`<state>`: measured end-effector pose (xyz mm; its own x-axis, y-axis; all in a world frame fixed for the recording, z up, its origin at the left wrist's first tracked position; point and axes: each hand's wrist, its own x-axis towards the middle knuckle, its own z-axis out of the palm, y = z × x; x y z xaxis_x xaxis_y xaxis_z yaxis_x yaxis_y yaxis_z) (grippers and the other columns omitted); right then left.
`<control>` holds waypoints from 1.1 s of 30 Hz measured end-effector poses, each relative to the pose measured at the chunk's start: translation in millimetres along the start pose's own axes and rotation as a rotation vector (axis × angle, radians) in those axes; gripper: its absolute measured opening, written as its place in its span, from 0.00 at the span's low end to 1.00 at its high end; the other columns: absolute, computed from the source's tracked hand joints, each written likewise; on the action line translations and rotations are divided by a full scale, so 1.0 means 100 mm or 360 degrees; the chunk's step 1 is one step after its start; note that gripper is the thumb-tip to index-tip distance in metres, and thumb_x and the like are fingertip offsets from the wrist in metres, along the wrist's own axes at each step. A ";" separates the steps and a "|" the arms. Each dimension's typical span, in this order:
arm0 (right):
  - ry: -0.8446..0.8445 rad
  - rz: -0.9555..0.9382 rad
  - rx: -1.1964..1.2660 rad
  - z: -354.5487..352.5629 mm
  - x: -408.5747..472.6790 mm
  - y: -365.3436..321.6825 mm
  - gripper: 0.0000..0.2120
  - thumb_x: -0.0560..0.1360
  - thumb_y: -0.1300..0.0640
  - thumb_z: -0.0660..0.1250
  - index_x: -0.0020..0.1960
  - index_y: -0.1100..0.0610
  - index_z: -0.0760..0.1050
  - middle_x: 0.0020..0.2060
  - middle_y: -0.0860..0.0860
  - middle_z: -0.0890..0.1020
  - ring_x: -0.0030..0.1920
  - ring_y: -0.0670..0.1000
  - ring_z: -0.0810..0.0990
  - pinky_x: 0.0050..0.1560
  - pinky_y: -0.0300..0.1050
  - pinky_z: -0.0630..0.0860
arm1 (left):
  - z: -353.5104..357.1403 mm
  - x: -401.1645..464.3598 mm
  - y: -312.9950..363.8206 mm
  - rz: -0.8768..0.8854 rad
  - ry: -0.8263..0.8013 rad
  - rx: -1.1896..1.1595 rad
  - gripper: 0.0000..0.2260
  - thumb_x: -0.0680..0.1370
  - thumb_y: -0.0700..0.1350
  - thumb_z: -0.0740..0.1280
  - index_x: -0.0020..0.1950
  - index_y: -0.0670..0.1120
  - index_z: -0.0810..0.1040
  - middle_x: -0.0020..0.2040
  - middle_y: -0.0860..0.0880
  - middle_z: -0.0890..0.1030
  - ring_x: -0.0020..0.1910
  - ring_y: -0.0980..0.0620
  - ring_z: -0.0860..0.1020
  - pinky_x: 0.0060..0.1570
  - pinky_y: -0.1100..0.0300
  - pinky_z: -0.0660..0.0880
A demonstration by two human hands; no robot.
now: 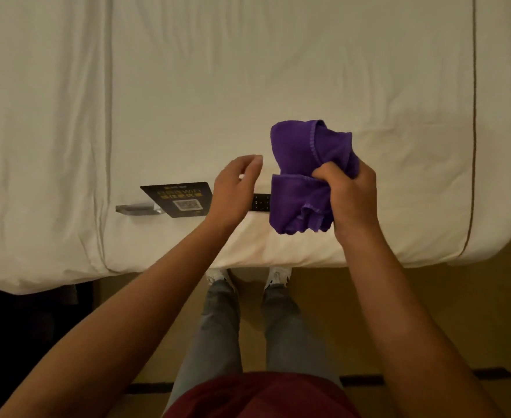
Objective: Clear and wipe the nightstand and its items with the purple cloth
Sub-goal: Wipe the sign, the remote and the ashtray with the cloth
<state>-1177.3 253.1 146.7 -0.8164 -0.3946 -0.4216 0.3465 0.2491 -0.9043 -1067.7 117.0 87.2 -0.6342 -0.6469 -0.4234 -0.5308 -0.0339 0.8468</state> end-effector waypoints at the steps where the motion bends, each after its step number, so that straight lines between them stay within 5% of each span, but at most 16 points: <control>1: -0.0065 -0.0016 0.0014 0.07 -0.02 -0.08 0.11 0.69 0.59 0.68 0.31 0.48 0.74 0.29 0.44 0.76 0.33 0.46 0.76 0.33 0.43 0.74 | -0.09 0.00 0.14 -0.0090 -0.0075 -0.0243 0.22 0.82 0.60 0.59 0.65 0.47 0.81 0.59 0.51 0.84 0.59 0.55 0.81 0.63 0.49 0.78; 4: -0.0272 0.0003 0.0153 0.27 -0.13 -0.28 0.01 0.69 0.61 0.69 0.41 0.56 0.78 0.37 0.53 0.80 0.40 0.54 0.81 0.39 0.49 0.79 | -0.37 -0.06 0.43 -0.0133 -0.0327 -0.0727 0.24 0.80 0.65 0.62 0.60 0.47 0.84 0.57 0.49 0.86 0.59 0.50 0.83 0.62 0.48 0.79; 9: -0.0479 -0.0042 0.0182 0.74 -0.35 -0.53 0.07 0.71 0.61 0.68 0.47 0.55 0.82 0.43 0.53 0.85 0.45 0.55 0.85 0.43 0.48 0.82 | -0.95 -0.20 0.66 -0.0051 -0.0443 -0.1106 0.19 0.78 0.57 0.70 0.62 0.45 0.80 0.58 0.44 0.85 0.58 0.44 0.84 0.55 0.50 0.82; 13: -0.0564 -0.0105 0.0108 1.09 -0.52 -0.65 0.18 0.70 0.57 0.73 0.59 0.56 0.80 0.52 0.57 0.86 0.53 0.59 0.86 0.50 0.54 0.84 | -1.55 -0.31 0.85 0.0225 -0.0335 -0.0965 0.15 0.76 0.50 0.74 0.61 0.50 0.80 0.56 0.48 0.86 0.56 0.47 0.84 0.53 0.56 0.81; 18: -0.0831 -0.0210 -0.0099 1.52 -0.72 -0.85 0.18 0.72 0.58 0.77 0.56 0.39 0.82 0.54 0.49 0.87 0.55 0.52 0.86 0.52 0.48 0.83 | -2.25 -0.49 1.10 0.0418 -0.0367 -0.0546 0.13 0.74 0.45 0.77 0.58 0.50 0.80 0.53 0.49 0.87 0.54 0.49 0.85 0.52 0.57 0.82; 23: -0.0870 -0.0283 -0.0258 1.75 -0.73 -1.02 0.21 0.71 0.50 0.79 0.62 0.44 0.78 0.54 0.45 0.87 0.55 0.47 0.86 0.51 0.43 0.83 | -2.59 -0.61 1.25 0.0506 -0.0231 -0.0384 0.17 0.74 0.45 0.77 0.61 0.48 0.80 0.52 0.51 0.87 0.53 0.52 0.85 0.52 0.58 0.82; 29: -0.0975 -0.0327 -0.0338 1.86 -0.60 -1.16 0.37 0.63 0.39 0.82 0.68 0.44 0.74 0.60 0.46 0.84 0.59 0.48 0.84 0.56 0.49 0.82 | -2.68 -0.76 1.20 0.0356 0.0179 -0.0664 0.14 0.75 0.50 0.76 0.58 0.51 0.81 0.53 0.52 0.86 0.53 0.53 0.85 0.49 0.62 0.81; 33: -0.1332 -0.0171 -0.0328 1.98 -0.63 -1.10 0.31 0.64 0.38 0.81 0.64 0.41 0.78 0.59 0.49 0.85 0.59 0.52 0.85 0.56 0.50 0.83 | -2.72 -0.92 1.06 0.0220 0.0491 -0.0842 0.16 0.74 0.53 0.76 0.58 0.49 0.82 0.53 0.49 0.87 0.54 0.50 0.85 0.54 0.52 0.82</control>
<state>-1072.2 75.3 260.0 -0.2035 -0.9259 -0.3182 0.1303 0.2965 -0.9461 -913.1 -34.3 303.4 -0.4437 -0.8596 -0.2534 -0.0553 -0.2559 0.9651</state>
